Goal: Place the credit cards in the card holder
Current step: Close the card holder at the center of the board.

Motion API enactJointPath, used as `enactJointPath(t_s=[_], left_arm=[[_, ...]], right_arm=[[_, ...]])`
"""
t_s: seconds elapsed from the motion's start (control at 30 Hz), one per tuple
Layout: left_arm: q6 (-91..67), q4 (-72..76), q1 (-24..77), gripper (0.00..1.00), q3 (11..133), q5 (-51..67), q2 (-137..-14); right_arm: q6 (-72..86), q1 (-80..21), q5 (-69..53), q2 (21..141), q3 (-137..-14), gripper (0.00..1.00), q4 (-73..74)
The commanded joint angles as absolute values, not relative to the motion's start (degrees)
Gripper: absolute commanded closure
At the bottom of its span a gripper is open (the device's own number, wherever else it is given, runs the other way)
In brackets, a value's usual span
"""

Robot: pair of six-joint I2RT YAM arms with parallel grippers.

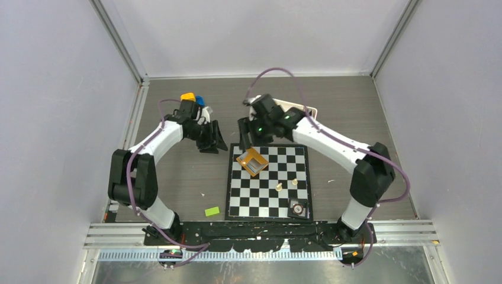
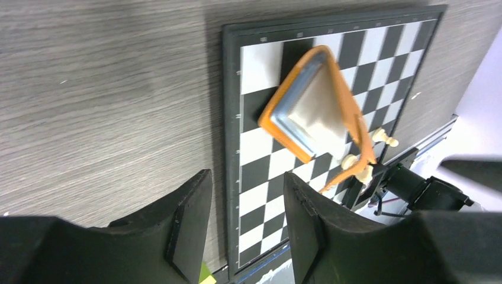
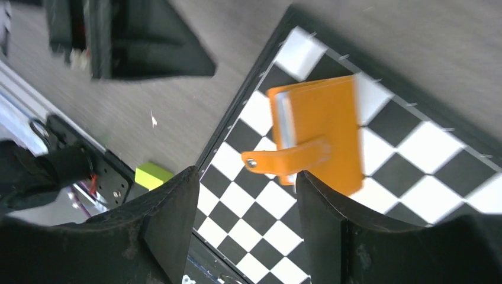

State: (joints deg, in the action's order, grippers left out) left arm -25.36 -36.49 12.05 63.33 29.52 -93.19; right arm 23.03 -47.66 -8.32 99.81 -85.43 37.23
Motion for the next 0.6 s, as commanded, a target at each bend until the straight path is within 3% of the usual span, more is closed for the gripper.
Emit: enactJointPath(t_s=[0.0, 0.2, 0.57], left_arm=[[-28.6, -32.5, 14.9, 0.49, 63.9, 29.4, -88.1], [-33.0, -31.2, 19.6, 0.48, 65.6, 27.5, -88.0], [-38.3, -27.0, 23.2, 0.44, 62.6, 27.1, -88.9]], right_arm=[[20.3, -38.9, -14.2, 95.6, -84.4, 0.35, 39.3], [19.2, -30.2, -20.6, 97.3, -80.1, 0.38, 37.5], [18.8, -29.4, -28.3, 107.6, -79.0, 0.46, 33.2]])
